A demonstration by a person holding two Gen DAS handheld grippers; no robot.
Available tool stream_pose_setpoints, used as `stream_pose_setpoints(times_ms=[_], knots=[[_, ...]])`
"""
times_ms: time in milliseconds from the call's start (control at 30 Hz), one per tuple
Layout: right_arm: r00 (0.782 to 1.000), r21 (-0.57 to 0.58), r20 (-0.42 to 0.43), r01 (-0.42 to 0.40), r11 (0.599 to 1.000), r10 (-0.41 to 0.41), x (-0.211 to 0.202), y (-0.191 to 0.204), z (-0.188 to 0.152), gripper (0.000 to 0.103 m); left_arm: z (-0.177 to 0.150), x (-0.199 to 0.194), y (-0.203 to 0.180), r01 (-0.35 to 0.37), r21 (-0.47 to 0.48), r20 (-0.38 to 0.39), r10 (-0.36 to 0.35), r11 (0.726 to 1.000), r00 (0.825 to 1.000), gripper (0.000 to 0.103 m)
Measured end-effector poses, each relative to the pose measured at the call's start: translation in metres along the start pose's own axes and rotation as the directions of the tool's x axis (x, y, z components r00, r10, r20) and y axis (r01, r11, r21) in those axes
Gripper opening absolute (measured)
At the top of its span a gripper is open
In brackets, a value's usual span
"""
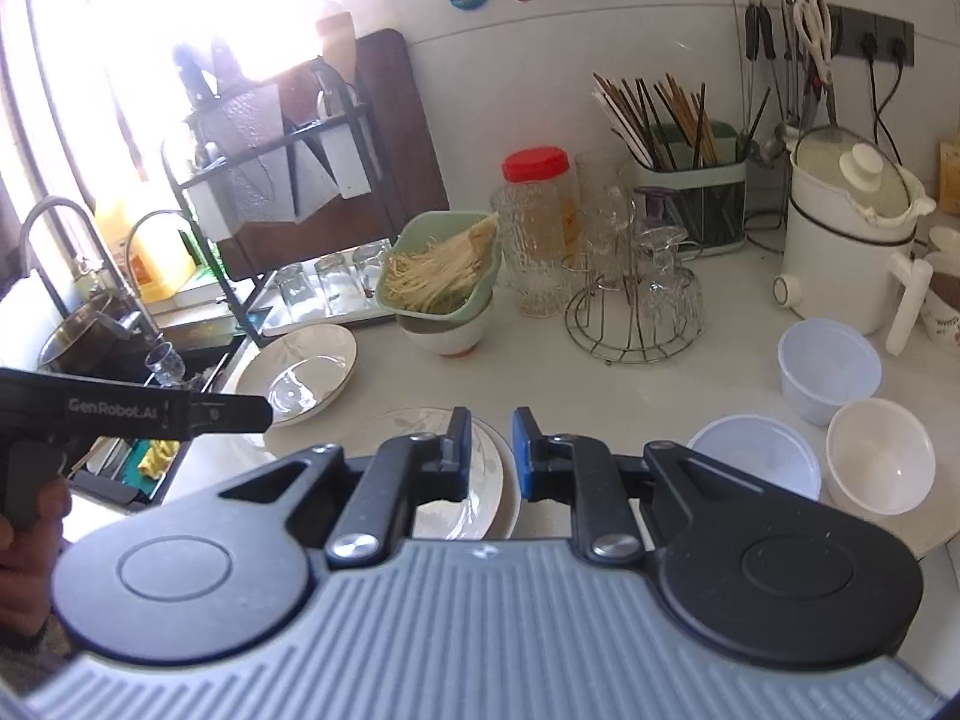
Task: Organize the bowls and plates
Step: 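Open both grippers and pull back from the stacked plates, then move both open grippers to the second leaf-pattern plate by the glass rack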
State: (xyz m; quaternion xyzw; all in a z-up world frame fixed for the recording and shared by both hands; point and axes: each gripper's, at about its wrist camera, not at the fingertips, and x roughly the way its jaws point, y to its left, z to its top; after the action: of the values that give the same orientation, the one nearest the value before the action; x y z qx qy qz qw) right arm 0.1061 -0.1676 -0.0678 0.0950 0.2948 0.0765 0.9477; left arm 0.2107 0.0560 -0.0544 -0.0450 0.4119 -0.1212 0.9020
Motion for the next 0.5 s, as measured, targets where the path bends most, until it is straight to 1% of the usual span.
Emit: stream_pose_setpoints(times_ms=[133, 233, 367, 500], knots=[[1.000, 0.021, -0.008, 0.006, 1.000, -0.005, -0.009, -0.001, -0.007, 0.018, -0.010, -0.011, 0.001, -0.014, -0.009, 0.008, 0.014, 1.000, 1.000, 0.070], [1.000, -0.002, -0.010, 0.003, 1.000, -0.003, -0.014, 0.003, -0.011, 0.018, -0.012, -0.026, 0.003, -0.021, -0.007, 0.045, 0.021, 1.000, 0.999, 0.074], [1.000, -0.036, 0.009, -0.003, 0.999, 0.003, -0.020, 0.008, -0.011, 0.018, -0.014, -0.042, 0.003, -0.024, -0.011, 0.080, 0.025, 1.000, 0.996, 0.076], [1.000, -0.061, 0.007, -0.004, 0.998, 0.004, -0.020, 0.010, -0.011, 0.018, -0.021, -0.045, 0.003, -0.015, -0.025, 0.071, 0.017, 1.000, 0.997, 0.076]])
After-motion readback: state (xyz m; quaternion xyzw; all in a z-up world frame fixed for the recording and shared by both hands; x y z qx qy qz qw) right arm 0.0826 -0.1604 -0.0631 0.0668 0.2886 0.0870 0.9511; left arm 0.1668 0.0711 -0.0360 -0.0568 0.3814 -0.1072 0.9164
